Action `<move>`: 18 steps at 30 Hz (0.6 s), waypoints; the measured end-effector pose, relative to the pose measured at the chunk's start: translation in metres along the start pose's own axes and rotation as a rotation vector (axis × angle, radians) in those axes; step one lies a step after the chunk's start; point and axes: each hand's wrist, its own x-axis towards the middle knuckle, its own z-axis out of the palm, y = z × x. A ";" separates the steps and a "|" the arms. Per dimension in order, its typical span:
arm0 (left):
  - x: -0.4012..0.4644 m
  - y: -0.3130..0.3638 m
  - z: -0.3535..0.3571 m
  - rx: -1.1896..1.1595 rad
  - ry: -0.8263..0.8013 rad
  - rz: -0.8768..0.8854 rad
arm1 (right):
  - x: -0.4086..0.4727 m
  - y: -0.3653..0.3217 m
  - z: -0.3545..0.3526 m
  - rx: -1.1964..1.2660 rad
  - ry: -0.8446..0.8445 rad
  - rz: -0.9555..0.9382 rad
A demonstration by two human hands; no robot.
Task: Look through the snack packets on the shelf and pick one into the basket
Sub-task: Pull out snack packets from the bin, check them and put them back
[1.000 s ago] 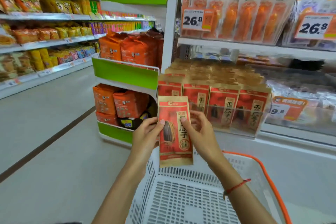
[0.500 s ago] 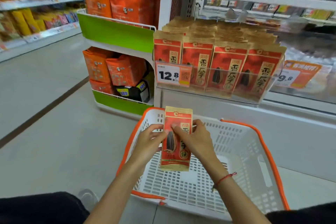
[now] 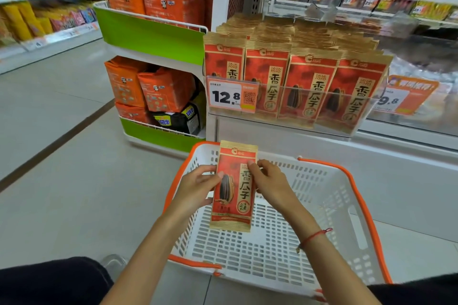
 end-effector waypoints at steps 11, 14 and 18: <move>0.006 0.003 -0.004 -0.149 0.161 0.095 | -0.001 0.003 0.002 0.081 -0.293 0.000; 0.007 0.004 -0.005 -0.169 0.181 0.097 | -0.001 0.002 -0.004 0.224 -0.362 0.039; 0.008 0.005 -0.009 -0.197 0.166 0.043 | -0.001 0.004 -0.016 0.372 -0.459 0.069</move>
